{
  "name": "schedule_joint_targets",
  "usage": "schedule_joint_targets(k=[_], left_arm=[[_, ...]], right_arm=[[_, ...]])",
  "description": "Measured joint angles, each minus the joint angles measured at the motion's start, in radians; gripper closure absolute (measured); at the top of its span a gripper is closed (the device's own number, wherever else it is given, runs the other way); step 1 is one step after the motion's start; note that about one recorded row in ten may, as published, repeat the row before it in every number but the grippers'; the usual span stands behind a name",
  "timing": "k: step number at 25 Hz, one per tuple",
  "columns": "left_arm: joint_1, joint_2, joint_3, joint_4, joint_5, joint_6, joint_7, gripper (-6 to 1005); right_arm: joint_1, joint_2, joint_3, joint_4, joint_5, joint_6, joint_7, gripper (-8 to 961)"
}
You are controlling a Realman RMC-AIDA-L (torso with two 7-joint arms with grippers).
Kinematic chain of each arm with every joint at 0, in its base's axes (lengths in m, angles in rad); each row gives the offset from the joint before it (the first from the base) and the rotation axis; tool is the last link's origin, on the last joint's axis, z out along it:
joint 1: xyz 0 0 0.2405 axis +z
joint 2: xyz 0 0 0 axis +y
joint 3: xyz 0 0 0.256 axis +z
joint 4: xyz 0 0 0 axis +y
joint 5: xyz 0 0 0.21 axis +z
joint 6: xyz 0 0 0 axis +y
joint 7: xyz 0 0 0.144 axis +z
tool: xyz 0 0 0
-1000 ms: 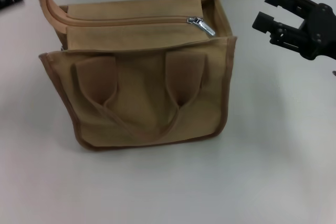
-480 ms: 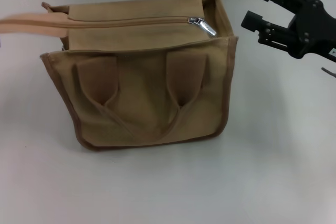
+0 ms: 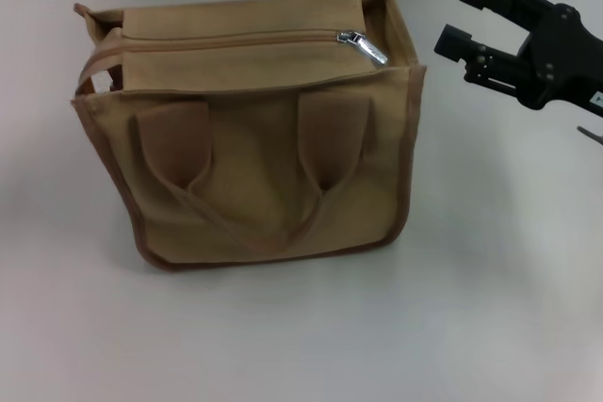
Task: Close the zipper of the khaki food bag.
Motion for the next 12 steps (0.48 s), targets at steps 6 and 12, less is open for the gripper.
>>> schedule_joint_targets(k=[6, 12], left_arm=[[-0.007, -0.044, 0.292, -0.215, -0.219, 0.000, 0.121, 166], [-0.069, -0.121, 0.487, -0.375, -0.212, -0.010, 0.308, 166]], right_arm=[[-0.028, -0.008, -0.010, 0.004, -0.042, -0.093, -0.042, 142], [-0.059, -0.019, -0.011, -0.001, -0.198, -0.280, -0.089, 143]])
